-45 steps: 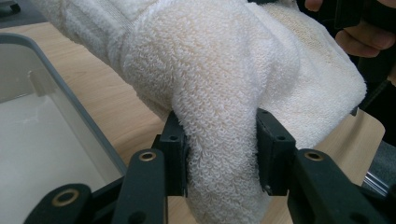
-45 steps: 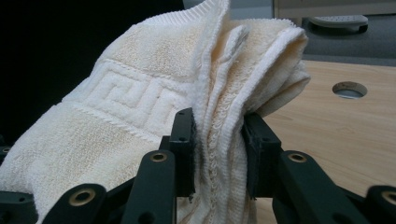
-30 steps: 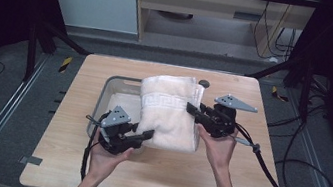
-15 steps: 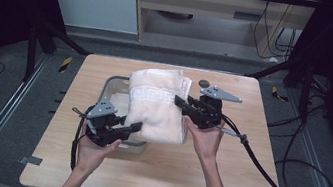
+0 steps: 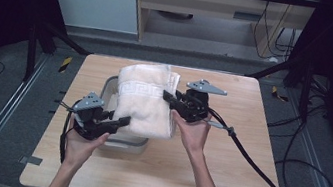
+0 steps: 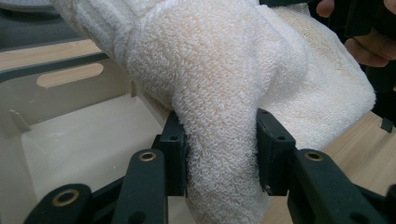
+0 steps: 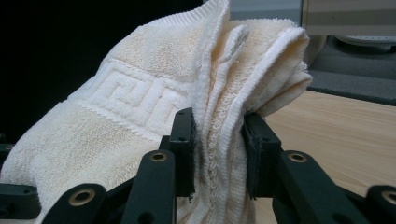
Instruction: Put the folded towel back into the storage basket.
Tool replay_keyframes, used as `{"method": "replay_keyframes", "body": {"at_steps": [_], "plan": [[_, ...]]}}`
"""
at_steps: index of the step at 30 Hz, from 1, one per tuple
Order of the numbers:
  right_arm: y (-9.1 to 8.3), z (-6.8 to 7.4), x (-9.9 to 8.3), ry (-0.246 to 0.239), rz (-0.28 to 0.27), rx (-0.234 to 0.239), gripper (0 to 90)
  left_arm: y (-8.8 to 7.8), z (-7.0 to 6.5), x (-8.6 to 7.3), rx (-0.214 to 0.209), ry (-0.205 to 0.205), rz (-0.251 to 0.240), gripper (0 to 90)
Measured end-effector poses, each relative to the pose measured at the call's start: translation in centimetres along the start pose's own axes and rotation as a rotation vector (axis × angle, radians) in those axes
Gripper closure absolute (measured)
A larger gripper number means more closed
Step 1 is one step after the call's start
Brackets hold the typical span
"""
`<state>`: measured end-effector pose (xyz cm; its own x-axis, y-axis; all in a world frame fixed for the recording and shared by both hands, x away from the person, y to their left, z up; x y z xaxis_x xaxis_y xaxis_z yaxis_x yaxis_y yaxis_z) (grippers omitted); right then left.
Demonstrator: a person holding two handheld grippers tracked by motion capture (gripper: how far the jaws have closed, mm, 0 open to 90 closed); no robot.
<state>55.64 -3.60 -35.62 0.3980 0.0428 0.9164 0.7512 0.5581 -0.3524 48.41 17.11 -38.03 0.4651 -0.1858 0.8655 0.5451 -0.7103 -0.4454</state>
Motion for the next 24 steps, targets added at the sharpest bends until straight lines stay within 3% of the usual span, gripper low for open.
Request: {"method": "replay_keyframes", "body": {"at_steps": [24], "plan": [[4.0,3.2,0.1,-0.014,0.009,0.02,68.7,-2.3,4.1,-0.8,0.06,-0.031,0.032,60.1]]}}
Point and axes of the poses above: each handheld gripper's, and its own axes: y roughly forward along the jaws, x roughly out of its top, z roughly to its left, the point moved 6 cm from there along y, roughly forward along the jaws, and after that the axes turned 7 degrees about -x, right-handed, at the moved point
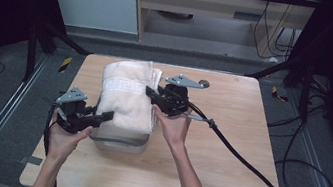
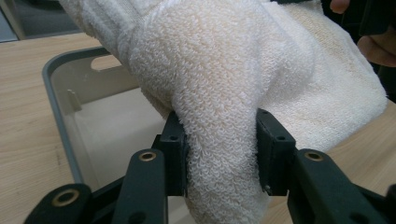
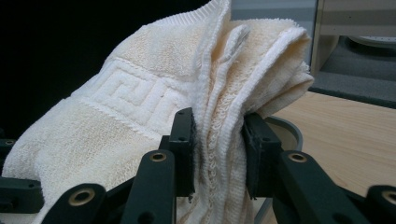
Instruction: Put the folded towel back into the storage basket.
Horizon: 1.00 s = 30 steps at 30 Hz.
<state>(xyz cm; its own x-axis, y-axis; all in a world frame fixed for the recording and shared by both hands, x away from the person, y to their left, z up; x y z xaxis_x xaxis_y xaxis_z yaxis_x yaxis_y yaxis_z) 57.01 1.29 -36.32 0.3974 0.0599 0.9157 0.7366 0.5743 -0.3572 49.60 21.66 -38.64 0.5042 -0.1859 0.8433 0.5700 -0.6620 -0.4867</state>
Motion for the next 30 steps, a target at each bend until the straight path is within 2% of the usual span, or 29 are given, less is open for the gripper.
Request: {"method": "replay_keyframes", "body": {"at_steps": [4,9,20,30], "plan": [[0.8,0.3,-0.3,0.019,0.007,0.015,68.7,-0.1,0.9,-0.3,0.01,-0.017,0.013,60.2],[1.5,0.2,-0.8,0.021,0.018,0.015,68.8,0.2,1.3,-0.7,0.013,-0.024,0.026,60.2],[3.4,0.1,-2.5,0.024,0.06,-0.002,68.8,1.3,2.8,-2.1,0.03,-0.057,0.071,60.3],[5.2,-0.2,-4.1,0.021,0.1,-0.022,68.5,2.5,3.7,-3.4,0.067,-0.059,0.116,60.3]]}}
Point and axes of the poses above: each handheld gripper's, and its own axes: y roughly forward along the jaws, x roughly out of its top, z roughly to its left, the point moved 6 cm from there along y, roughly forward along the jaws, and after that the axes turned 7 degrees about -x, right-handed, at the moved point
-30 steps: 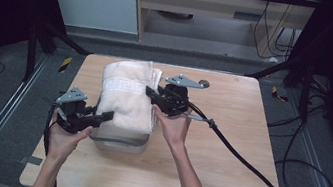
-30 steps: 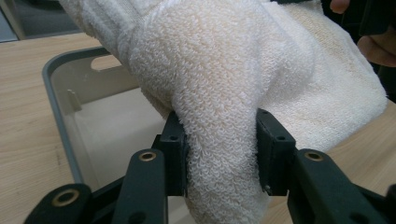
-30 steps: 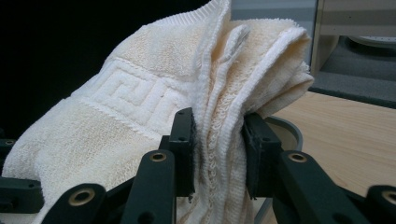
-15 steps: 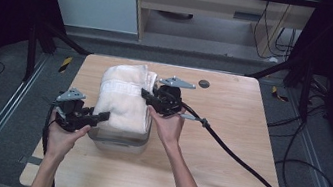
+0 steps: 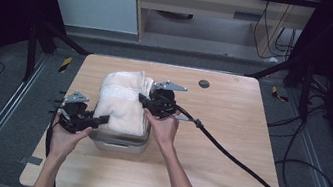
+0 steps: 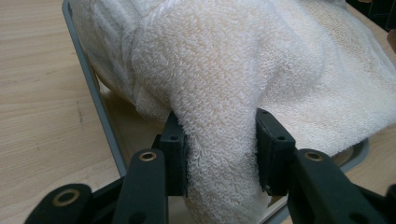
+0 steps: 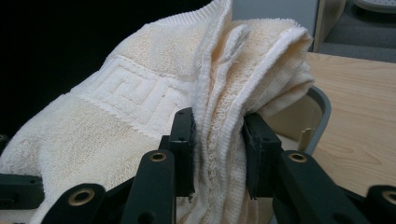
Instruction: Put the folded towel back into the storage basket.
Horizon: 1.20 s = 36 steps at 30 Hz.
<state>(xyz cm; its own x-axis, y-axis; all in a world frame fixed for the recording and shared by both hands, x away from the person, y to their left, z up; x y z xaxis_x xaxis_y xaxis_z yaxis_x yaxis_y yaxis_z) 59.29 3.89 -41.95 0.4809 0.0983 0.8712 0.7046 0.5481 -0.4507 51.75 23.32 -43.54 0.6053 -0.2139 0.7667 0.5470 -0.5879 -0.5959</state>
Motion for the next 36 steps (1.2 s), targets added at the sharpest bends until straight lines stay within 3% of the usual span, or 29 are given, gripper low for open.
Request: {"method": "replay_keyframes", "body": {"at_steps": [9,24,36], "plan": [[1.0,-0.1,-0.8,-0.005,0.015,-0.01,68.5,0.5,0.4,-0.5,0.015,-0.011,0.016,60.3],[2.9,-0.5,-2.6,-0.021,0.064,-0.041,67.4,2.1,1.2,-1.5,0.073,0.009,0.074,60.1],[3.4,-0.6,-3.8,-0.04,0.123,-0.067,66.7,2.6,1.2,-2.2,0.051,-0.002,0.133,57.1]]}}
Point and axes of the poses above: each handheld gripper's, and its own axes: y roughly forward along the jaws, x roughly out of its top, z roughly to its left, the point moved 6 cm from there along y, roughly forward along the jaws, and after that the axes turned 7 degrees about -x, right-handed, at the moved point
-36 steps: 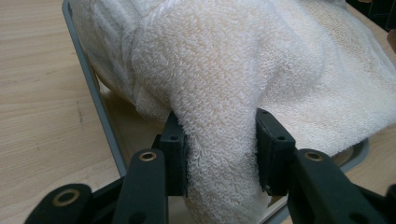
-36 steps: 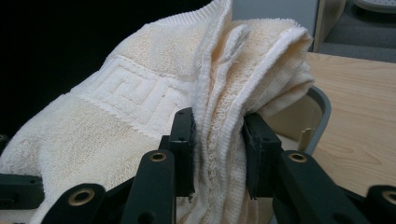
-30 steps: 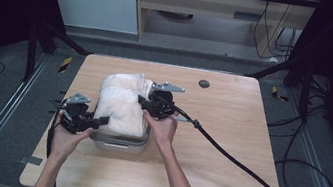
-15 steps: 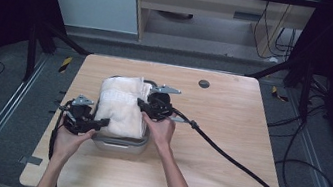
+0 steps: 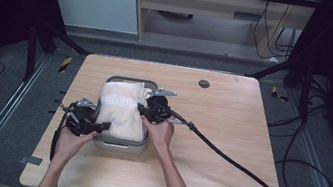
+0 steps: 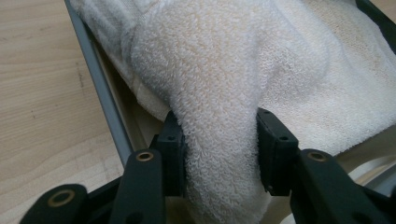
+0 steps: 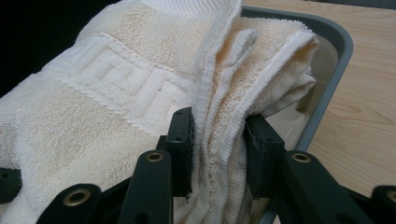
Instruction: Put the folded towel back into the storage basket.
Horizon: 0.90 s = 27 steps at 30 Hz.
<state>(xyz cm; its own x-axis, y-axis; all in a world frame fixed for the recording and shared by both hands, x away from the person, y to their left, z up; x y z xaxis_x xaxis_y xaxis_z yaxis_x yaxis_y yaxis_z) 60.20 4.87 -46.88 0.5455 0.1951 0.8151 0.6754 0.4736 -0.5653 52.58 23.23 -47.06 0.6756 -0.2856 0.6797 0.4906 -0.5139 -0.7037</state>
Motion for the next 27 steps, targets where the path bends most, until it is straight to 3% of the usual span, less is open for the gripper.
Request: {"method": "replay_keyframes", "body": {"at_steps": [6,10,13,15,21,24,27], "plan": [[-0.1,0.0,-0.2,-0.013,0.013,-0.021,62.6,-0.3,-0.1,0.1,0.012,0.006,-0.008,49.2],[-0.4,-0.2,0.0,-0.066,-0.009,-0.055,56.8,-1.3,-0.1,0.7,0.033,0.017,-0.051,44.2],[-0.7,-0.4,0.3,-0.086,-0.035,-0.075,54.8,-2.6,0.0,1.2,0.032,0.006,-0.115,44.4],[-1.1,-0.3,0.9,-0.092,-0.076,-0.065,56.2,-3.7,0.0,1.6,0.039,-0.001,-0.177,48.3],[-1.8,-0.1,1.3,-0.09,-0.096,-0.042,65.1,-3.9,-0.1,1.8,0.05,-0.001,-0.205,59.6],[-2.2,-0.1,1.5,-0.116,-0.101,-0.051,65.5,-4.1,-0.2,1.8,0.059,0.006,-0.221,61.3],[-3.5,-0.3,1.9,-0.099,-0.129,-0.028,64.4,-4.6,-0.4,2.1,0.058,0.018,-0.258,61.1]]}}
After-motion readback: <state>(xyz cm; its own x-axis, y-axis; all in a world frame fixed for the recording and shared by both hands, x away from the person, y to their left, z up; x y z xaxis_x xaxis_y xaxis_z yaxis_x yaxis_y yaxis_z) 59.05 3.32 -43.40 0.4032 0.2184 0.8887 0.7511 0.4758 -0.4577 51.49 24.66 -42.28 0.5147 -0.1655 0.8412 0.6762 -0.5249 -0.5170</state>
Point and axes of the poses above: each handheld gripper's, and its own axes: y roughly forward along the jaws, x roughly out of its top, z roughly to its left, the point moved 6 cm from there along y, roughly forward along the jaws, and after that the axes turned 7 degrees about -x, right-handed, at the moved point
